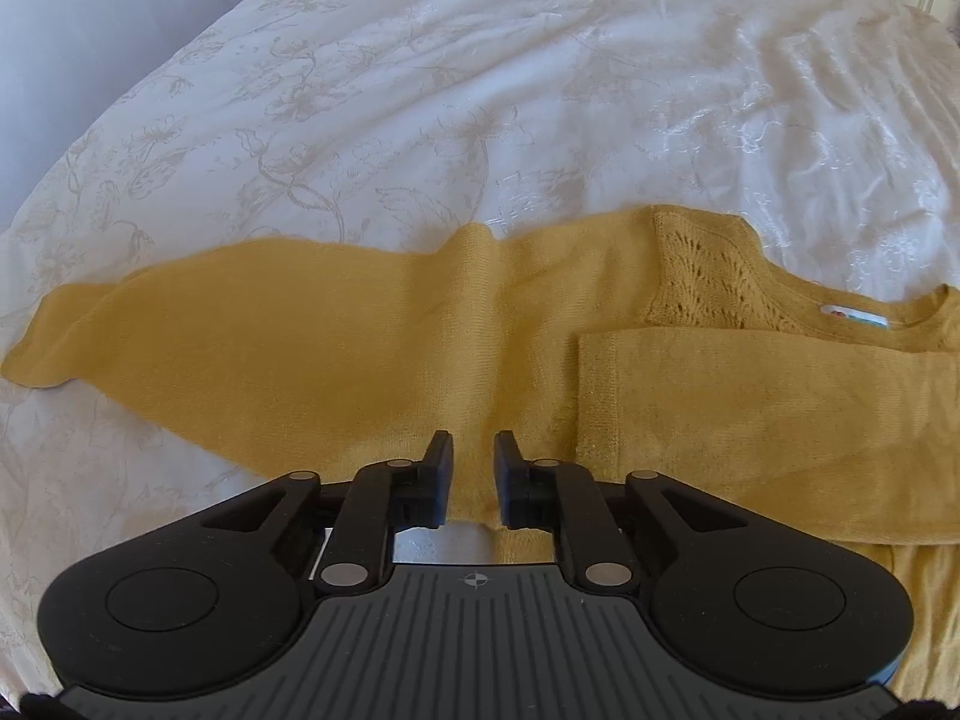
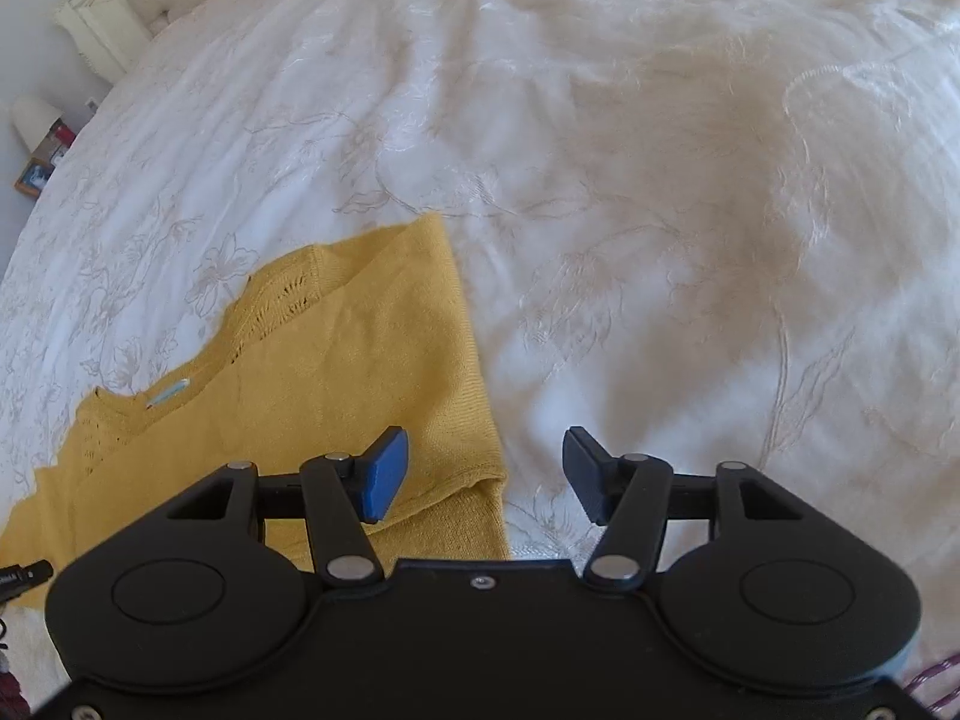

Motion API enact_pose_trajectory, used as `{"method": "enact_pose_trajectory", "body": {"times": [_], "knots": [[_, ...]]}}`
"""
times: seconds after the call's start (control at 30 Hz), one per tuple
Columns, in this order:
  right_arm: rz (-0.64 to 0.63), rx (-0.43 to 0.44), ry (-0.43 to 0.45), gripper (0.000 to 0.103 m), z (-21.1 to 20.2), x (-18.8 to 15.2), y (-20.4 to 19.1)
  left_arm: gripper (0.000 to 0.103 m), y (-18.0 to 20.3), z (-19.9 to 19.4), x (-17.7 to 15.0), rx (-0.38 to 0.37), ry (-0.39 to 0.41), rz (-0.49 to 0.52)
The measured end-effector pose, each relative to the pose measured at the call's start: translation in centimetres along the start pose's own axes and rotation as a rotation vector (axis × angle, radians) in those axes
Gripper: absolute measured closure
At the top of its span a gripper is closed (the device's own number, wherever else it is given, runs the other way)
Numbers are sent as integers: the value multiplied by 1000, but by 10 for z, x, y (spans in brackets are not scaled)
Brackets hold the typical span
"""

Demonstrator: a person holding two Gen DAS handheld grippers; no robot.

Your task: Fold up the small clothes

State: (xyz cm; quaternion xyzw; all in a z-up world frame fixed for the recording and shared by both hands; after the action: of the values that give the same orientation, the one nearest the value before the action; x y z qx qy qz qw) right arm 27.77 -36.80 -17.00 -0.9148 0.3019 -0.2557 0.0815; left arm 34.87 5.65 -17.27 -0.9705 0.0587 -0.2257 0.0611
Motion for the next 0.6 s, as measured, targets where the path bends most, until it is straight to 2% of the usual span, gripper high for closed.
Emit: {"method": "enact_pose_trajectory", "body": {"times": [0.07, 0.13, 0.27, 0.43, 0.6], "knots": [[-60, -18, -8, 40, 7, 3, -6, 79, 7, -3, -6, -16, -9, 7], [-44, -29, -28, 40, 22, 7, -2, 79, 15, -3, -15, -30, -34, 13], [-14, -161, -96, 41, 51, 4, 24, 79, 26, -7, -35, -46, -63, 17], [-32, -160, -61, 37, 33, 8, 39, 78, 34, -16, -58, -52, -89, 34], [-92, -61, -27, 37, -1, 1, 34, 78, 43, -25, -90, -48, -132, 38]]}}
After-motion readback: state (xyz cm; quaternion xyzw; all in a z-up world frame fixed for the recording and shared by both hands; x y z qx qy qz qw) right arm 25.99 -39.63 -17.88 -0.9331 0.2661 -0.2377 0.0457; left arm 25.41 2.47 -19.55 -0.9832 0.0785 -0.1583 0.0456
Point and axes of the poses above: each gripper's, at about its wrist camera, not at the fingertips, and z roughly the way its jaws point, y to its right, x to its top, the point moved 4 cm from there along z, roughly the way its jaws point, and after that the axes turned 3 degrees about z, right-handed, at the moved point
